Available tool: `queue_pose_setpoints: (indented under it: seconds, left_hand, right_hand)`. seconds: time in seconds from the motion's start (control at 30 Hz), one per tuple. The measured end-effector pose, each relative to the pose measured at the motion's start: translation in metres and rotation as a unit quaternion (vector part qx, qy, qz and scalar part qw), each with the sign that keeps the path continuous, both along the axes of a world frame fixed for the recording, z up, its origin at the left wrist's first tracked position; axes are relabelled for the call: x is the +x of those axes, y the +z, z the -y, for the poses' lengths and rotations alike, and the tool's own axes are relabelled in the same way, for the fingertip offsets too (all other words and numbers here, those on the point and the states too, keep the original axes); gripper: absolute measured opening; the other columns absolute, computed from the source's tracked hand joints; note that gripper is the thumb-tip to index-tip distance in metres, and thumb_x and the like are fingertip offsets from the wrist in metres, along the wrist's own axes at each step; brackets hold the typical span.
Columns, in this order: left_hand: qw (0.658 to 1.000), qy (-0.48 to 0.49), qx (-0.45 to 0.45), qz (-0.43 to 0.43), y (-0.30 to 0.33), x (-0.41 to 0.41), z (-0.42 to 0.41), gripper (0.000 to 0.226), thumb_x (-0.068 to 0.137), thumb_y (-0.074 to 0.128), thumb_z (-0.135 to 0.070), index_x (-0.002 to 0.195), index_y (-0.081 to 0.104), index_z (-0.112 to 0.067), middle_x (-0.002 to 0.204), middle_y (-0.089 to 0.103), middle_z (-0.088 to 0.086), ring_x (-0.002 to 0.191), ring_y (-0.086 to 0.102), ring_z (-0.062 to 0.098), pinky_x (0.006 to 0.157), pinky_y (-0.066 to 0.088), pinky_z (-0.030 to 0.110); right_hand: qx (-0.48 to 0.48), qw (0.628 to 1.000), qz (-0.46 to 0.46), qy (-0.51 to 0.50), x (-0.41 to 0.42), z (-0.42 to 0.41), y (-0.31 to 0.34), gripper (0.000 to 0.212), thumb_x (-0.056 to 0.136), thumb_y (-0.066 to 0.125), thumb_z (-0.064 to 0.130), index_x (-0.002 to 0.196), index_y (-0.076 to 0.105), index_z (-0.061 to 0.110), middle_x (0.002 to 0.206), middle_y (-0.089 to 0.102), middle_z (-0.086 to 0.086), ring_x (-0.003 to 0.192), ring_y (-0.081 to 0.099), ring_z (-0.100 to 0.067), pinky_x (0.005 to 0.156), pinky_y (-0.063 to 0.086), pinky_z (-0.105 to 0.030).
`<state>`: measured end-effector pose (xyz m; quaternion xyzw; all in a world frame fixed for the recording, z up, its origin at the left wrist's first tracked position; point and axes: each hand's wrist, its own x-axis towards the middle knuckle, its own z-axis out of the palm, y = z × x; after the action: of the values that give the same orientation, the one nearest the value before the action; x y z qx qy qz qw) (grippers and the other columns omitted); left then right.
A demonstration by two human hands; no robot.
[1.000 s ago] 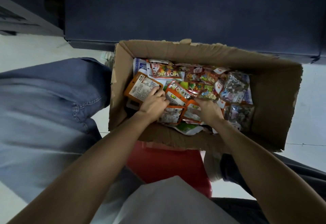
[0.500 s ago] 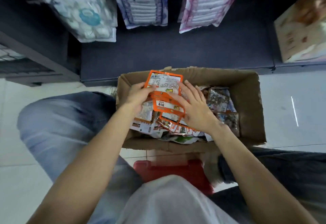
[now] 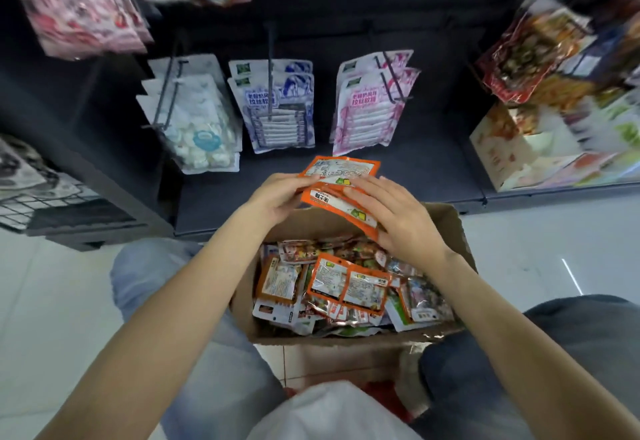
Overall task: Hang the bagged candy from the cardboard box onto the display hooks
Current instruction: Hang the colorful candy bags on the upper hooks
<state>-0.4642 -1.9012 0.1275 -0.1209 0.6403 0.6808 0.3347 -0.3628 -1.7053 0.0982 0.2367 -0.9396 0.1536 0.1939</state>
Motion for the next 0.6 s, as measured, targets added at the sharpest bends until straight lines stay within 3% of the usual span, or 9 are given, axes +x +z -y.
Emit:
queue_pose_setpoints:
  seconds: [0.1,0.2,0.3,0.4,0.47,0.53,0.6]
  left_hand:
    - [0.998,0.032,0.050,-0.011,0.017,0.000,0.000,0.017,0.093,0.055,-0.006,0.081,0.065,0.000,0.064,0.071,0.003,0.064,0.068,0.012,0.060,0.054,0.015]
    - [0.997,0.058,0.025,-0.040,0.036,-0.002,0.007,0.034,0.093,0.055,-0.033,0.083,0.066,-0.003,0.060,0.066,0.000,0.058,0.069,0.014,0.052,0.053,0.016]
    - [0.976,0.072,-0.083,-0.190,0.051,-0.009,0.020,0.041,0.087,0.054,-0.053,0.083,0.066,-0.014,0.054,0.060,-0.009,0.058,0.062,0.012,0.053,0.048,0.020]
    - [0.934,0.055,-0.061,-0.348,0.073,-0.020,0.022,0.031,0.081,0.064,-0.048,0.102,0.058,-0.026,0.099,0.062,-0.010,0.100,0.058,0.013,0.086,0.048,0.025]
    - [0.934,-0.041,0.019,-0.355,0.092,-0.027,0.020,0.046,0.077,0.070,-0.053,0.115,0.053,-0.033,0.121,0.057,-0.013,0.119,0.052,0.010,0.100,0.043,0.029]
    - [0.931,-0.118,0.072,-0.337,0.108,-0.035,0.017,0.065,0.063,0.076,-0.061,0.118,0.050,-0.038,0.119,0.060,-0.017,0.116,0.056,0.006,0.093,0.047,0.025]
    - [0.922,-0.146,0.049,-0.355,0.122,-0.041,0.014,0.077,0.055,0.083,-0.055,0.119,0.045,-0.040,0.114,0.062,-0.019,0.110,0.059,0.001,0.088,0.048,0.019]
  right_hand:
    - [-0.098,0.994,-0.035,-0.042,-0.004,0.004,0.017,0.036,0.092,0.050,0.023,0.124,0.062,0.010,0.123,0.065,-0.006,0.114,0.058,-0.016,0.097,0.045,-0.028]
    - [-0.239,0.959,0.010,-0.151,-0.021,0.010,0.041,0.030,0.093,0.056,0.025,0.115,0.065,0.008,0.100,0.072,-0.005,0.082,0.067,-0.015,0.067,0.051,-0.024]
    - [-0.445,0.869,0.124,-0.177,-0.040,0.009,0.066,0.019,0.092,0.061,0.016,0.110,0.062,0.012,0.103,0.069,0.001,0.084,0.064,0.000,0.071,0.051,-0.014]
    - [-0.548,0.809,0.180,-0.116,-0.055,0.003,0.093,0.015,0.091,0.061,0.009,0.099,0.063,0.021,0.094,0.072,0.012,0.089,0.068,-0.004,0.078,0.053,-0.023]
    - [-0.587,0.781,0.202,-0.070,-0.063,0.002,0.110,0.019,0.092,0.058,0.008,0.101,0.063,0.023,0.093,0.074,0.013,0.091,0.069,-0.009,0.079,0.054,-0.025]
    - [-0.613,0.765,0.196,-0.039,-0.071,0.001,0.124,0.020,0.093,0.054,0.006,0.104,0.061,0.021,0.092,0.074,0.012,0.089,0.069,-0.007,0.075,0.054,-0.022]
    - [-0.626,0.761,0.166,-0.033,-0.081,0.000,0.139,0.018,0.094,0.053,0.005,0.105,0.056,0.019,0.092,0.072,0.011,0.086,0.069,-0.005,0.071,0.053,-0.021]
